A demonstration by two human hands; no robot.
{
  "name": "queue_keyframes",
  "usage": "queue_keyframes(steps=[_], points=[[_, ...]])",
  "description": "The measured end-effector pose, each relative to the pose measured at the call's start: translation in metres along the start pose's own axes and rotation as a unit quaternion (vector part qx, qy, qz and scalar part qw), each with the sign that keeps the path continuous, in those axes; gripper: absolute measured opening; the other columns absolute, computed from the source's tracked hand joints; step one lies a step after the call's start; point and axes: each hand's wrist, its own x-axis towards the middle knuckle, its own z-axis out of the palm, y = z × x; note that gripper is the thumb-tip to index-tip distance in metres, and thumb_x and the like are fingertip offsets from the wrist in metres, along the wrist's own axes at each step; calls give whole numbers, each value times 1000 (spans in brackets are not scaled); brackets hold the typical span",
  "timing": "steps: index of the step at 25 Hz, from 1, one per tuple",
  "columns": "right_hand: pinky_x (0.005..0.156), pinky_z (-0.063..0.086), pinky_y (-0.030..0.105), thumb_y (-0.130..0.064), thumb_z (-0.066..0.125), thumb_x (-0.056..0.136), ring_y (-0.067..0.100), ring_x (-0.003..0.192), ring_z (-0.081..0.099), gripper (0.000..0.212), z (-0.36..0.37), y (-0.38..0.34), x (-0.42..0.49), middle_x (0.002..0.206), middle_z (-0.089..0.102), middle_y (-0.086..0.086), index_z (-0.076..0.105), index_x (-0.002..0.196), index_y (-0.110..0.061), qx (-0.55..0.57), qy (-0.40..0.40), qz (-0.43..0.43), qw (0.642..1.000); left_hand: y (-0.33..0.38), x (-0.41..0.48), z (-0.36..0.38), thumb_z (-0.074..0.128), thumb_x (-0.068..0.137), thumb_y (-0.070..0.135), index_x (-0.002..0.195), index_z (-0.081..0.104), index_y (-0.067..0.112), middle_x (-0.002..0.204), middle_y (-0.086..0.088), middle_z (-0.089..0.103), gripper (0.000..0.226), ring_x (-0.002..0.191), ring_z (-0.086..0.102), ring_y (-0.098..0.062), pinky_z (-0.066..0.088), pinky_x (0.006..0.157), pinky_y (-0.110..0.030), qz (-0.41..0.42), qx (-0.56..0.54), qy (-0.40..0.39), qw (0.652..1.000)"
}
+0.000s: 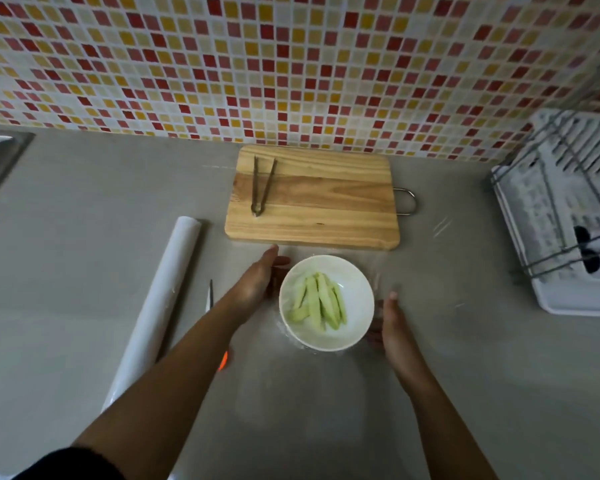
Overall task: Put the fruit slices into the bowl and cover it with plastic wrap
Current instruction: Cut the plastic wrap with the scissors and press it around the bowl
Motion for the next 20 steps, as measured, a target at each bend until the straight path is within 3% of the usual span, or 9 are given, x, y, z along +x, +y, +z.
queue_keyframes(steps=[2,5,8,10,12,13,16,18,20], points=[[101,44,49,-99,20,50,26,109,62,97,-8,-19,13,115,66,7,61,106,-31,-34,-15,-45,998,1,3,-2,33,95,48,90,76,16,91,-11,73,54,87,63,-26,46,84,-38,3,50,-35,998],[101,43,44,-97,27,50,22,110,61,104,-6,-51,29,120,66,6,63,116,-25,-23,-116,-56,991,-1,4,-4,43,89,49,82,74,15,76,-4,70,46,74,60,-21,46,75,-36,23,90,-51,994],[71,48,31,-89,45,55,11,73,66,92,-1,-59,39,84,73,0,69,103,-14,7,-143,-56,988,-2,2,-5,58,87,31,66,69,21,64,4,65,26,61,60,-12,49,60,-25,61,67,-49,995],[61,44,27,-69,54,75,11,61,60,63,1,-58,40,70,67,-3,68,88,-9,34,-115,-58,991,-3,-1,-8,57,91,23,59,62,23,59,6,63,32,57,59,-8,48,53,-19,70,37,-26,996],[61,42,26,-47,53,89,11,61,55,34,2,-57,41,68,62,-3,61,75,-17,100,-98,-67,988,-4,-4,-9,50,96,30,66,53,19,61,6,58,32,59,55,-9,44,56,-20,81,16,-5,997],[60,41,27,-41,51,91,10,58,53,30,2,-57,41,66,60,-3,57,73,-18,113,-104,-74,985,-6,-6,-9,46,97,35,73,53,16,67,2,58,32,65,54,-13,44,60,-24,77,2,3,997],[60,45,28,-44,43,94,9,57,59,36,0,-60,42,66,66,-3,61,79,-16,114,-161,-80,977,-1,-12,-6,39,94,50,92,65,10,79,-6,65,47,71,58,-19,43,68,-32,12,-55,21,998],[76,47,33,-55,41,89,16,77,63,49,-2,-68,42,83,68,4,65,90,-12,102,-197,-51,974,1,-12,-4,46,88,55,95,71,12,86,-8,71,51,76,65,-21,50,72,-33,21,4,12,1000],[75,46,32,-57,47,82,17,75,61,56,-5,-74,42,80,66,6,67,93,-6,64,-215,-45,974,2,-13,-3,56,82,52,85,72,14,83,-8,72,41,80,67,-24,54,77,-42,68,87,32,993]])
